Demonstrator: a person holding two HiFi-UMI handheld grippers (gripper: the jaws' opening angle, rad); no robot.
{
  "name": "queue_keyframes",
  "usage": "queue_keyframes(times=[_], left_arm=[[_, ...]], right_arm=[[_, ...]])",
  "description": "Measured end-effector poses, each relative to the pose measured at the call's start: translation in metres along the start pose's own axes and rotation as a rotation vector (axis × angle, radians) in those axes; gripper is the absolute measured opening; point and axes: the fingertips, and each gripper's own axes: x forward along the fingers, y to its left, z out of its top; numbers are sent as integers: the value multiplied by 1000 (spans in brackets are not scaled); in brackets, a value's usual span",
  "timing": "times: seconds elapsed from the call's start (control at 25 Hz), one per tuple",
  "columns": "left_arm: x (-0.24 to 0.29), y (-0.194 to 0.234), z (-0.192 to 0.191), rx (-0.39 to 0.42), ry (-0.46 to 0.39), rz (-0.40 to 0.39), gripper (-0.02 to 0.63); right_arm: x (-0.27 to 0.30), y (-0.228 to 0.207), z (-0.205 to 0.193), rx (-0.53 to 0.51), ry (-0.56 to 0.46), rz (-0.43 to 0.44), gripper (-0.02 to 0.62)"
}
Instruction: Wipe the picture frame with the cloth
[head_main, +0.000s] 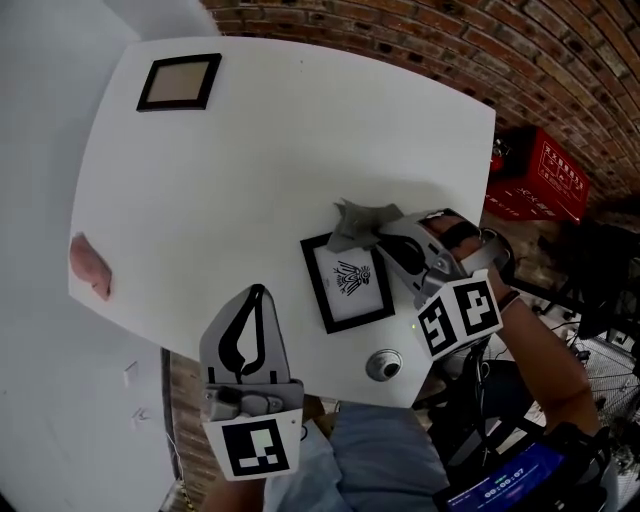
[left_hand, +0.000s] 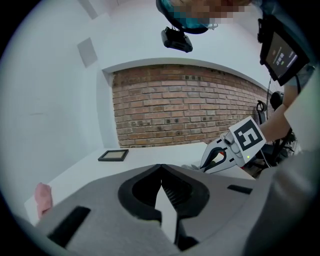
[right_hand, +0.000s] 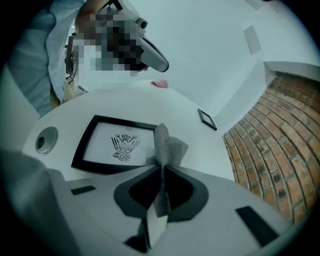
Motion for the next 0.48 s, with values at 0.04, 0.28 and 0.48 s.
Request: queue_keyframes(times=[0.04,0.28,0.48], left_arm=[[0,-1,-1,1,1,-5,9],[0,-5,-2,8,2,-24,9],[-2,-6,-7,9,5,-31,9]], right_arm=[[1,0,0,-3,2,3,25],[6,2,1,0,-2,15,25],[7,2,-1,5,-4,13,25]])
